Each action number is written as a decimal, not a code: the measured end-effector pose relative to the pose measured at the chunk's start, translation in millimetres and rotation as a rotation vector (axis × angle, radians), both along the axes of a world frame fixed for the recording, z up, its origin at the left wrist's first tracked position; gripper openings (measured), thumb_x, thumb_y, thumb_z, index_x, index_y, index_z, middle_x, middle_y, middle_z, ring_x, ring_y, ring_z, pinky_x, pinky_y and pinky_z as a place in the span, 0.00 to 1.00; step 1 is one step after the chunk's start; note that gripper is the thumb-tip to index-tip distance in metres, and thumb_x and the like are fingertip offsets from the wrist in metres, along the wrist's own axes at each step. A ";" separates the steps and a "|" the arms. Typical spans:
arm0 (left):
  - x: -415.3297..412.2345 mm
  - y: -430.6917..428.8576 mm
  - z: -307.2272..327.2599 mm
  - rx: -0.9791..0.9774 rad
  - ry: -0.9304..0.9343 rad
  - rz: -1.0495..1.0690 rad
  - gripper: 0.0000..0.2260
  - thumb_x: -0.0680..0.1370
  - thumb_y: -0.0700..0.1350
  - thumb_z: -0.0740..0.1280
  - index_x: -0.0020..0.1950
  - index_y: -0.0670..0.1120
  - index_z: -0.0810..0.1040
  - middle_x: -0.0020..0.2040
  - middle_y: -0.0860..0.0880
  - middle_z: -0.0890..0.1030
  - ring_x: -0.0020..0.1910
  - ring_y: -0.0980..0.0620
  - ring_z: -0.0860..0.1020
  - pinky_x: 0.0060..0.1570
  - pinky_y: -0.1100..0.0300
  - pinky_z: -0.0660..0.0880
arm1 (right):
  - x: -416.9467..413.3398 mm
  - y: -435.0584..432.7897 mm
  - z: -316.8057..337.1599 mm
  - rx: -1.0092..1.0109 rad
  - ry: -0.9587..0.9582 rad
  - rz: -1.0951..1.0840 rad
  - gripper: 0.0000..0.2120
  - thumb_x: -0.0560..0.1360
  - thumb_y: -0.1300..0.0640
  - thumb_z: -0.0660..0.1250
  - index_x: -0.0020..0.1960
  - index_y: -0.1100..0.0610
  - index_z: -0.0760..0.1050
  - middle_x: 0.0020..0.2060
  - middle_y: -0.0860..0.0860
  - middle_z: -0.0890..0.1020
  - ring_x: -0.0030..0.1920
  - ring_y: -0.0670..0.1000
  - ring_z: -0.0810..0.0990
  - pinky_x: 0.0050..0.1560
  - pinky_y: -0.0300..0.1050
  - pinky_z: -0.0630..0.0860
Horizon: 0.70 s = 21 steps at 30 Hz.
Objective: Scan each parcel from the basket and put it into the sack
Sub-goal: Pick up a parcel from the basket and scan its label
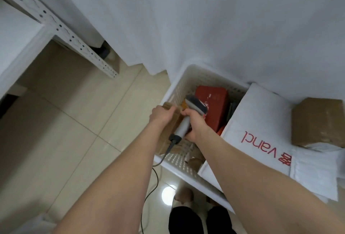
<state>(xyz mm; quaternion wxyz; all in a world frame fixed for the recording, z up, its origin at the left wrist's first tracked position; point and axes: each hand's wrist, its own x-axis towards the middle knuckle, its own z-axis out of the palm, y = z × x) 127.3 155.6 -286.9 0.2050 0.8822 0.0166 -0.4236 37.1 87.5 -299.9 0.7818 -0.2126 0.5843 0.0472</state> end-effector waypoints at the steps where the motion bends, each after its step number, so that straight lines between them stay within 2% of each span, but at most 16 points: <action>1: 0.9 0.9 4.9 0.004 -0.010 0.017 0.31 0.75 0.64 0.61 0.68 0.41 0.70 0.63 0.41 0.74 0.59 0.40 0.75 0.59 0.49 0.73 | -0.9 -0.5 2.8 0.003 0.004 0.003 0.20 0.68 0.62 0.69 0.61 0.59 0.76 0.54 0.60 0.82 0.55 0.62 0.81 0.59 0.62 0.76; 3: 1.5 2.1 18.7 -0.026 0.011 0.068 0.32 0.72 0.66 0.63 0.66 0.44 0.71 0.62 0.43 0.74 0.59 0.41 0.74 0.60 0.48 0.73 | -5.0 -4.3 14.3 -0.005 0.009 0.020 0.21 0.68 0.61 0.69 0.61 0.59 0.76 0.54 0.60 0.83 0.55 0.63 0.81 0.58 0.62 0.77; 6: -0.1 1.0 52.8 -0.172 0.058 0.252 0.32 0.64 0.69 0.65 0.58 0.48 0.76 0.59 0.46 0.78 0.55 0.44 0.77 0.59 0.47 0.75 | -14.9 -12.4 48.5 -0.034 0.031 0.016 0.20 0.69 0.59 0.71 0.60 0.58 0.76 0.53 0.59 0.83 0.54 0.62 0.82 0.58 0.62 0.77; 7: -0.8 -0.7 66.6 -0.206 0.078 0.328 0.31 0.64 0.69 0.66 0.57 0.48 0.75 0.58 0.47 0.78 0.55 0.44 0.77 0.59 0.46 0.75 | -18.7 -15.7 63.1 -0.041 0.038 0.001 0.19 0.70 0.57 0.72 0.60 0.57 0.76 0.53 0.58 0.83 0.53 0.62 0.82 0.59 0.62 0.76; 10: -2.1 -8.1 117.1 -0.277 0.128 0.459 0.26 0.74 0.64 0.64 0.58 0.43 0.72 0.56 0.47 0.76 0.55 0.43 0.76 0.58 0.44 0.74 | -26.9 -23.2 112.8 -0.063 0.037 -0.061 0.21 0.70 0.51 0.75 0.60 0.54 0.74 0.53 0.57 0.82 0.54 0.61 0.80 0.61 0.63 0.75; 12: -2.2 -14.7 154.1 -0.331 0.133 0.488 0.27 0.75 0.64 0.63 0.58 0.40 0.74 0.58 0.44 0.78 0.55 0.42 0.76 0.58 0.44 0.75 | -29.1 -27.7 146.2 -0.112 0.020 -0.106 0.30 0.64 0.47 0.79 0.62 0.54 0.74 0.54 0.56 0.83 0.54 0.60 0.81 0.61 0.62 0.75; 15: -5.6 -20.1 213.6 -0.374 0.092 0.510 0.29 0.75 0.63 0.64 0.63 0.41 0.74 0.60 0.44 0.77 0.59 0.42 0.75 0.60 0.45 0.74 | -31.7 -36.2 170.7 -0.162 0.019 -0.164 0.47 0.46 0.39 0.82 0.62 0.54 0.77 0.53 0.53 0.84 0.53 0.57 0.82 0.59 0.59 0.78; 18: -12.7 -21.9 268.0 -0.444 0.055 0.502 0.15 0.76 0.52 0.68 0.58 0.44 0.77 0.52 0.46 0.80 0.50 0.46 0.78 0.53 0.50 0.77 | -37.0 -44.7 212.3 -0.149 -0.025 -0.229 0.47 0.45 0.36 0.83 0.61 0.52 0.77 0.55 0.53 0.83 0.54 0.58 0.82 0.56 0.63 0.78; 21: -25.3 -21.9 315.4 -0.493 0.053 0.500 0.05 0.78 0.43 0.64 0.49 0.45 0.78 0.42 0.48 0.80 0.38 0.51 0.77 0.39 0.58 0.75 | -47.0 -50.0 259.7 -0.167 -0.048 -0.224 0.55 0.33 0.35 0.82 0.58 0.51 0.77 0.49 0.53 0.86 0.49 0.59 0.84 0.55 0.64 0.78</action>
